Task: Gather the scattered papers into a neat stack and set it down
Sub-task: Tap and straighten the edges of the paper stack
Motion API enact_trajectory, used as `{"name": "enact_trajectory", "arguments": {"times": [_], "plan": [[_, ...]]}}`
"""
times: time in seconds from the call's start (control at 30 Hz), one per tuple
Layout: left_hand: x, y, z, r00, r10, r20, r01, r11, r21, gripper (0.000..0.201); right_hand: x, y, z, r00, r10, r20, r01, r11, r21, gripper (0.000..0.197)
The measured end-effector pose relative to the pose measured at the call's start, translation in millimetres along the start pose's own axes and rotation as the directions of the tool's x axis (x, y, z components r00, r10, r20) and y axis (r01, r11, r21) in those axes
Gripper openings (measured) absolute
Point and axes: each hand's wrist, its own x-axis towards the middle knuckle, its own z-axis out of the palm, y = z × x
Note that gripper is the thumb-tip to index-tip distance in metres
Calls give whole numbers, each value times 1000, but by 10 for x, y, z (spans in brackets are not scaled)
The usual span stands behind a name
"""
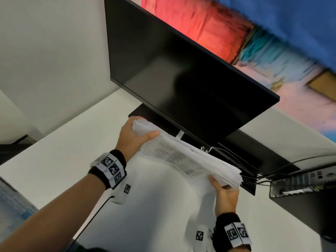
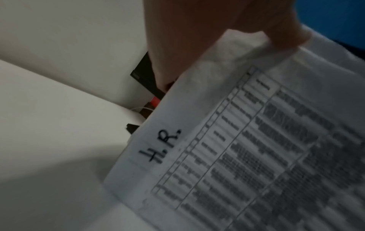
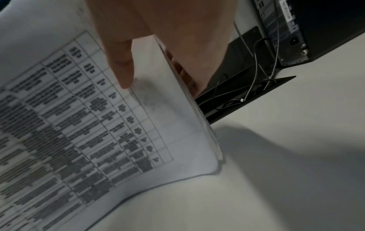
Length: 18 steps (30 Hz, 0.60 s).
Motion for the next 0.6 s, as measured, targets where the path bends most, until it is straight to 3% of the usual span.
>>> {"name": "enact_trajectory", "arguments": {"times": [0.1, 0.2, 0.27, 0.37, 0.4, 0.47, 0.53, 0.6], "plan": [[31, 128, 67, 998, 34, -43, -37, 998, -54, 35, -12, -64, -12, 994, -106, -21, 105, 993, -62, 81], [93, 209, 140, 993, 11, -120, -21, 996, -87, 25, -72, -205, 38, 943, -329, -58, 313, 932, -183, 102], [149, 203, 173, 986, -9, -164, -5, 997, -83, 12, -56, -255, 36, 869, -494, -38, 460, 832, -309, 96], [210, 170, 194, 981, -28, -191, 7, 994, -109, 5, -48, -319, 30, 764, -635, 116, 606, 643, -468, 60], [213, 166, 200, 981, -38, -188, 15, 992, -123, 6, -35, -312, 17, 765, -630, 135, 607, 636, -477, 53], [196, 163, 207, 987, -39, -155, 20, 992, -123, 12, 4, -277, -21, 856, -512, 69, 489, 761, -425, 62], [176, 134, 187, 993, -59, -102, 47, 992, -120, 21, 54, -246, -79, 969, -246, -27, 231, 941, -247, 81], [168, 70, 113, 995, -85, -43, 78, 987, -142, 40, 112, -200, -103, 999, 36, -26, -38, 995, -89, 71]]}}
